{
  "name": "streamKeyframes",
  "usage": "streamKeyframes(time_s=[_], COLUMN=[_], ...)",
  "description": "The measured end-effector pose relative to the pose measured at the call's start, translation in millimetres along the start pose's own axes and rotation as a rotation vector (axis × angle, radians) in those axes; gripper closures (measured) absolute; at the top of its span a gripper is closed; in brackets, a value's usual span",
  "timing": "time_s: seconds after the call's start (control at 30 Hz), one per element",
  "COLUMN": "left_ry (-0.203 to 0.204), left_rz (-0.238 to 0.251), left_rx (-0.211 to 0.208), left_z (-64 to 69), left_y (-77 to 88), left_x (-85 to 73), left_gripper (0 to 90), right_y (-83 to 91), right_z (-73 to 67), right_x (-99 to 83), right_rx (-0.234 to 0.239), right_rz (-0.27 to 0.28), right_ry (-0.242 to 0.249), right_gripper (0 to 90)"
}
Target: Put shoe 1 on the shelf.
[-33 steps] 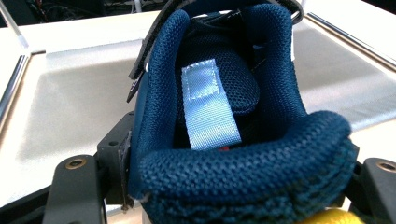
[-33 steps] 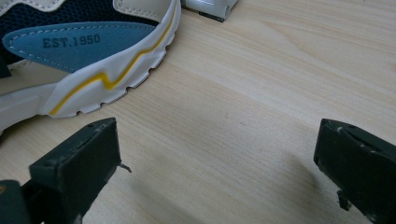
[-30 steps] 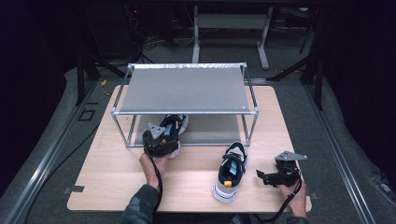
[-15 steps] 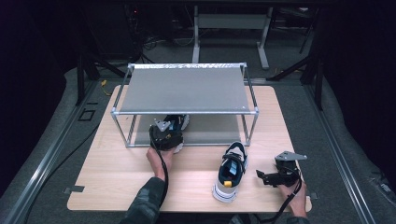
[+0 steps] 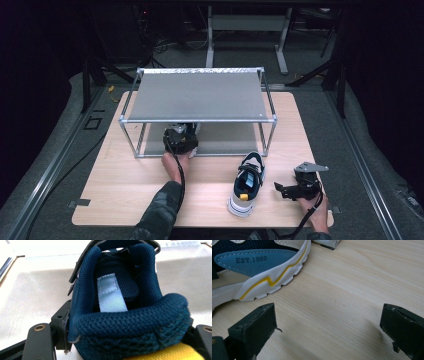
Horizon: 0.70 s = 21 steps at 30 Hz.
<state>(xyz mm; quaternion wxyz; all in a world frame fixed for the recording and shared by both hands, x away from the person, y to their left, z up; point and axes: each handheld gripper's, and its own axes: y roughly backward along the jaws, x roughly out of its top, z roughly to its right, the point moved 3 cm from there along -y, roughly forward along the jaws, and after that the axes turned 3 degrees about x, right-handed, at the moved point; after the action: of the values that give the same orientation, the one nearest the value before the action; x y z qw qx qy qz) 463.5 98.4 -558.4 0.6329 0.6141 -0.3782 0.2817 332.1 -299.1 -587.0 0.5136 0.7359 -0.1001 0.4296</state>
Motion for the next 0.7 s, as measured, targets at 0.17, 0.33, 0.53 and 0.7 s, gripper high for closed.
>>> streamKeyframes(time_s=[0.17,0.33,0.53,0.7], left_ry=[0.006,0.014,0.009,-0.005], left_rz=[0.015,0.017,0.022,0.011], left_rx=[-0.03,-0.006,-0.014,-0.014], left_z=[0.5,1.2,1.7,1.5], left_y=[-5.6,-12.5,-16.7,-16.5], left_x=[0.5,2.8,3.7,4.7], left_gripper=[25.5,25.0,24.2,22.0], right_y=[0.3,0.5,1.4,1.8], right_z=[-0.1,-0.1,0.5,0.8], right_x=[-0.1,-0.1,-0.1,-0.2], right_rx=[-0.001,0.003,0.002,0.003], right_rz=[0.004,0.003,0.001,0.005], right_ry=[0.001,-0.005,-0.005,-0.009], right_gripper=[0.1,0.1,0.1,0.1])
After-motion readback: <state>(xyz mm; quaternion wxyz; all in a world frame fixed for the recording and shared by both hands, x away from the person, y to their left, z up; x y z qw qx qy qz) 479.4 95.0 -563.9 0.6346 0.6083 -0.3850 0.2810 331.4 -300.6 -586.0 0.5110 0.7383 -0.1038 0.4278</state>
